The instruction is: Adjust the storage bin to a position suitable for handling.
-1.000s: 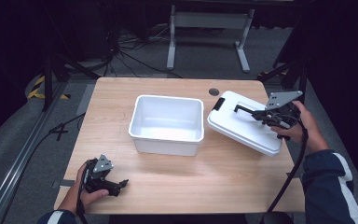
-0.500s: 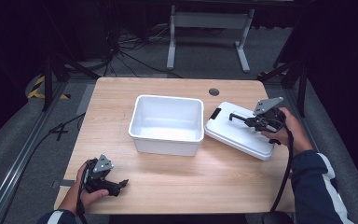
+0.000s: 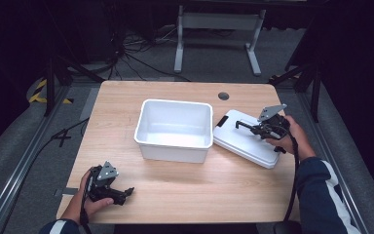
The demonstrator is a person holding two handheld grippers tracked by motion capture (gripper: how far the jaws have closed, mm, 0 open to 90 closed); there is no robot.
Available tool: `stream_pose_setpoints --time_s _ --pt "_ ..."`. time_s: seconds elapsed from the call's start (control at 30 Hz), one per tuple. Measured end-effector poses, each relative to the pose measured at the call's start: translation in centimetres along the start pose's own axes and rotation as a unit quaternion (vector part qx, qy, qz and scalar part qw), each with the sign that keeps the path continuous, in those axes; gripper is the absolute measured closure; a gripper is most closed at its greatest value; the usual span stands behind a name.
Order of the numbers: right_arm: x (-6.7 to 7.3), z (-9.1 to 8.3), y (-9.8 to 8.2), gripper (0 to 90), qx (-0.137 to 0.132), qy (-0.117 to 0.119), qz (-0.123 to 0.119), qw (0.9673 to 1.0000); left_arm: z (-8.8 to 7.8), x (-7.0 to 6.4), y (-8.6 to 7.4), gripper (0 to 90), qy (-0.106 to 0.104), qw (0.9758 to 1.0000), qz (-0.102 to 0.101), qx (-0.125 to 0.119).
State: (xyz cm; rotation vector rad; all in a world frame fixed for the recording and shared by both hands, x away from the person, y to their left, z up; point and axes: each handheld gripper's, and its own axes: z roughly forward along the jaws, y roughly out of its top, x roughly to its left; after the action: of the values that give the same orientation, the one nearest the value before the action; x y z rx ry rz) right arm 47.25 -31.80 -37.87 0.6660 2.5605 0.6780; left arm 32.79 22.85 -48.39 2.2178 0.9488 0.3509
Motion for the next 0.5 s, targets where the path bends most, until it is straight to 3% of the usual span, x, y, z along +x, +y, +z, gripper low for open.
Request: stream_pose_setpoints --time_s 0.5 --pt "-0.61 0.93 -1.04 81.9 -0.002 0.005 0.035 0.9994 0.07 0.16 0.1 0.1 0.0 1.0 0.008 -0.001"
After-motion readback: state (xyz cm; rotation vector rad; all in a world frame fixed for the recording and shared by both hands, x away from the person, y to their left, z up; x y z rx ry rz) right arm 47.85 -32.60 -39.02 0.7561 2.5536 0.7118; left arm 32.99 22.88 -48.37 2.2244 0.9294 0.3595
